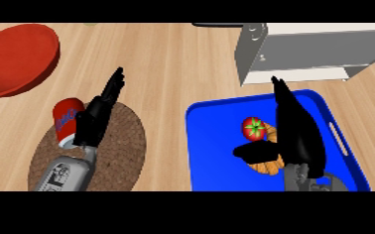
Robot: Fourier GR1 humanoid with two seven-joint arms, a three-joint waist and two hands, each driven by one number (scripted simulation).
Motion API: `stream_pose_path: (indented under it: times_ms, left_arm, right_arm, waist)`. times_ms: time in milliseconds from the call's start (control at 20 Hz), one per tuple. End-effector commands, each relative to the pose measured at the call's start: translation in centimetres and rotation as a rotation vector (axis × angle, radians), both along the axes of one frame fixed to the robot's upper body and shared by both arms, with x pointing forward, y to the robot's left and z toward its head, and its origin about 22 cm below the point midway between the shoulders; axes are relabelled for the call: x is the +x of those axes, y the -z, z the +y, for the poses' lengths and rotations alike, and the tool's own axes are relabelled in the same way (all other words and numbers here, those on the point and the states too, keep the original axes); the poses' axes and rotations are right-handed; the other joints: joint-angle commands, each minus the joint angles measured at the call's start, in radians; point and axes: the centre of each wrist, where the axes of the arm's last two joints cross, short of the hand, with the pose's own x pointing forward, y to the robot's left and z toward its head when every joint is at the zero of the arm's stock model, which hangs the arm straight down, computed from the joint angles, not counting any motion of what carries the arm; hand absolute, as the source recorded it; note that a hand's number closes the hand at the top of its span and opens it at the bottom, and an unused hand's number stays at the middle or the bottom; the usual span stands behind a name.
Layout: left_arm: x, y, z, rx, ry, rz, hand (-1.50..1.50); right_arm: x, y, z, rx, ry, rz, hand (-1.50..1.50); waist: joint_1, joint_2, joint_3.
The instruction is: Pick the tomato from the tray and place it in the tiered shelf
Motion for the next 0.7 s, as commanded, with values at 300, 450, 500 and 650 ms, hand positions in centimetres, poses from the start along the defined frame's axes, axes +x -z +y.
stream_pose_path:
  times_ms: [300, 450, 500, 650]
  left_arm:
    - [0.0, -0.3, -1.0, 0.006, -0.007, 0.002, 0.00]
    - [-0.8, 1.2, 0.1, -0.007, 0.003, 0.002, 0.00]
    - [0.7, -1.1, 0.7, -0.005, -0.009, -0.015, 0.00]
    - [-1.1, 0.4, -0.1, -0.003, -0.001, 0.004, 0.00]
  right_arm:
    - [1.2, 0.7, 0.4, -0.014, 0.088, 0.123, -1.50]
    - [1.7, 1.3, 0.0, -0.040, 0.109, 0.144, -1.50]
    - [1.5, 0.7, -0.5, -0.067, 0.109, 0.164, -1.50]
    - [-0.1, 2.8, 1.7, -0.055, 0.099, 0.159, -1.50]
  waist:
    - [-0.001, 0.000, 0.000]
    - [0.000, 0.001, 0.000]
    - [-0.002, 0.000, 0.000]
    - [0.000, 0.000, 0.000]
